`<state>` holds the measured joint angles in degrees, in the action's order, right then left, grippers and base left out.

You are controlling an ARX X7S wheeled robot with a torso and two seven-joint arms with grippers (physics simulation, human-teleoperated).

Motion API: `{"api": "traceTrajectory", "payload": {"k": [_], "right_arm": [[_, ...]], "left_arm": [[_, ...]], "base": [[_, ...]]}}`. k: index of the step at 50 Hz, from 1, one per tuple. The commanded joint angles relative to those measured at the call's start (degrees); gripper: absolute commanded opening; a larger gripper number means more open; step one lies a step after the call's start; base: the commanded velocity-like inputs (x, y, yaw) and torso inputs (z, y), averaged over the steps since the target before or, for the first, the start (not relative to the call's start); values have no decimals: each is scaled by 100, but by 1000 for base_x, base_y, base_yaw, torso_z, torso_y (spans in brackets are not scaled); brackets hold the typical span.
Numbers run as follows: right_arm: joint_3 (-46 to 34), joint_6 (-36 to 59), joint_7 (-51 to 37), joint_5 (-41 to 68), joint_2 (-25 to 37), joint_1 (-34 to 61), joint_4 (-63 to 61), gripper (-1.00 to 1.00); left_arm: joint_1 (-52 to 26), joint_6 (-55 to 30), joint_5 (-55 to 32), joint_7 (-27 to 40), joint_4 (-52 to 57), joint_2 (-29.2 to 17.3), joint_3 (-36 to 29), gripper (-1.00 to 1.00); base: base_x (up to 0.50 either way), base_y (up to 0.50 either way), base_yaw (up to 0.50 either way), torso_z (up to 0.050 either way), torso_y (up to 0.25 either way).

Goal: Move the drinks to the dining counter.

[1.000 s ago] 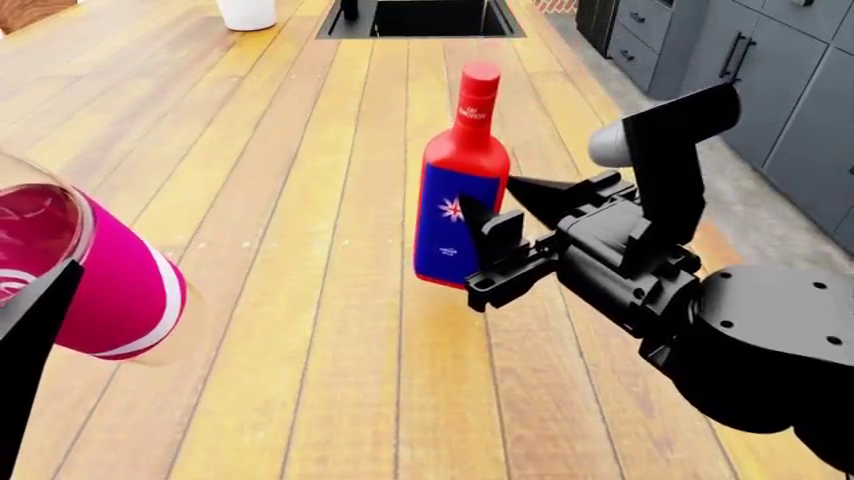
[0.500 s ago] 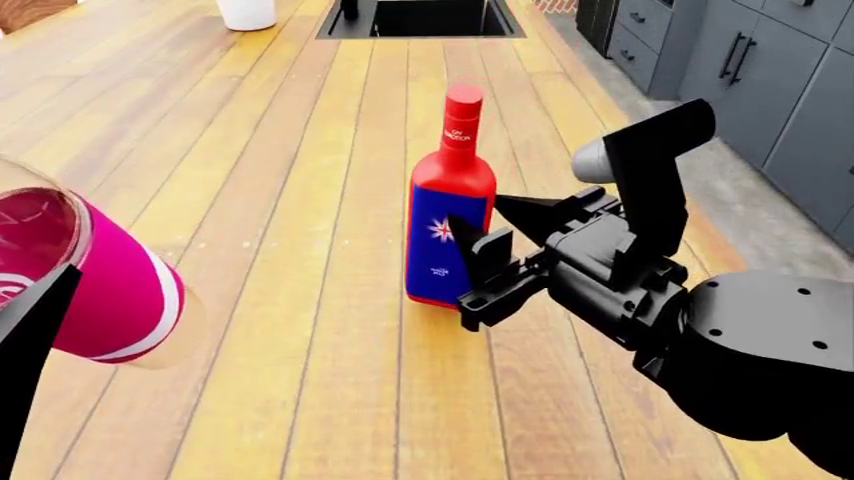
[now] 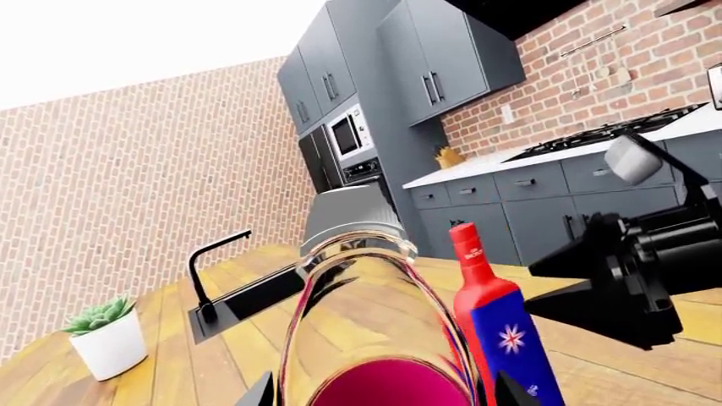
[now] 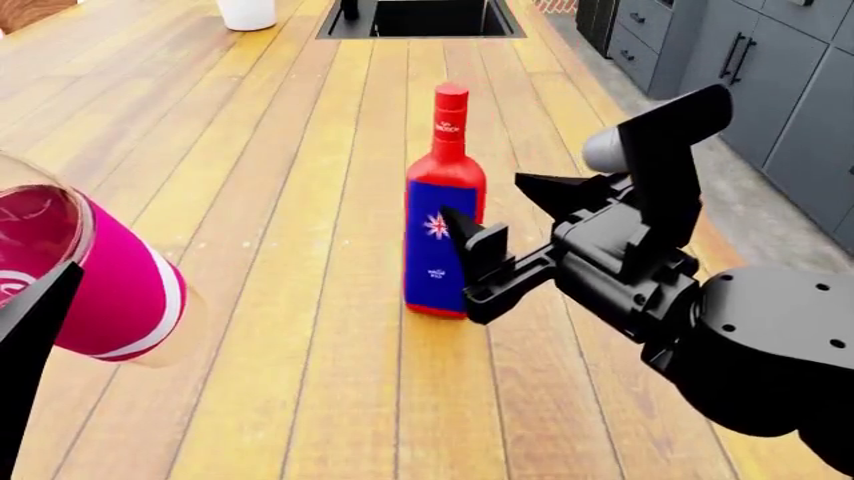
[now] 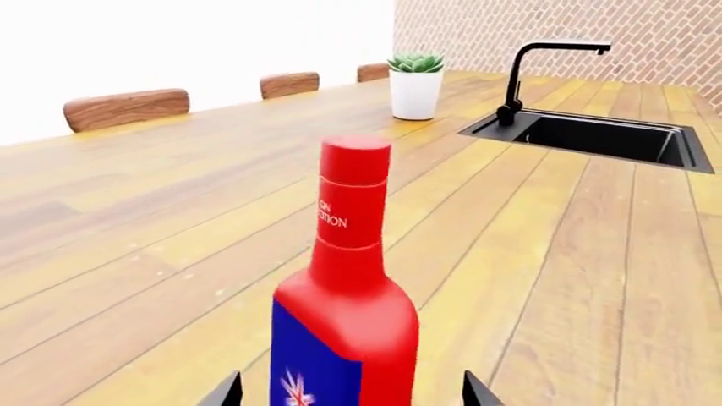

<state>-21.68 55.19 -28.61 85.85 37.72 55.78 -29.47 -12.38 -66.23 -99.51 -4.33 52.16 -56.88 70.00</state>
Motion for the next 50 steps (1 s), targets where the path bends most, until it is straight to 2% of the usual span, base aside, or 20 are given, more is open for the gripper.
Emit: {"api": "traceTrajectory", "payload": {"k": [1, 18, 28, 32, 40, 47, 50], "right_arm": [[43, -31, -4, -24, 40, 25, -27, 100], [140, -44, -26, 381, 126, 92, -143, 100], [303, -72, -252, 831, 258, 275, -318, 100], [457, -133, -432, 1095, 412, 339, -484, 100], [1249, -614, -966, 1732, 1076, 131, -1051, 100], [2010, -1036, -1258, 2308, 1665, -154, -1495, 100], [2196, -1117, -1278, 2363, 1777, -286, -1548, 100]], "left_arm": [[33, -1, -88, 73, -10, -7, 53, -100], [22, 29, -20, 51, -10, 7, -16, -100], [-78, 143, 133, 41, -30, -6, -317, -100], [-143, 204, 256, 22, -32, 6, -536, -100], [-300, 338, 497, 90, -31, -60, -1074, -100], [-707, 641, 783, 865, -156, -701, -2448, -100], [-989, 900, 844, 1215, -407, -949, -3252, -100]], "base": [[0, 0, 0, 0, 0], [0, 0, 0, 0, 0], [0, 0, 0, 0, 0], [0, 0, -1, 0, 0], [0, 0, 0, 1, 0], [0, 0, 0, 0, 0], [0, 0, 0, 0, 0]]}}
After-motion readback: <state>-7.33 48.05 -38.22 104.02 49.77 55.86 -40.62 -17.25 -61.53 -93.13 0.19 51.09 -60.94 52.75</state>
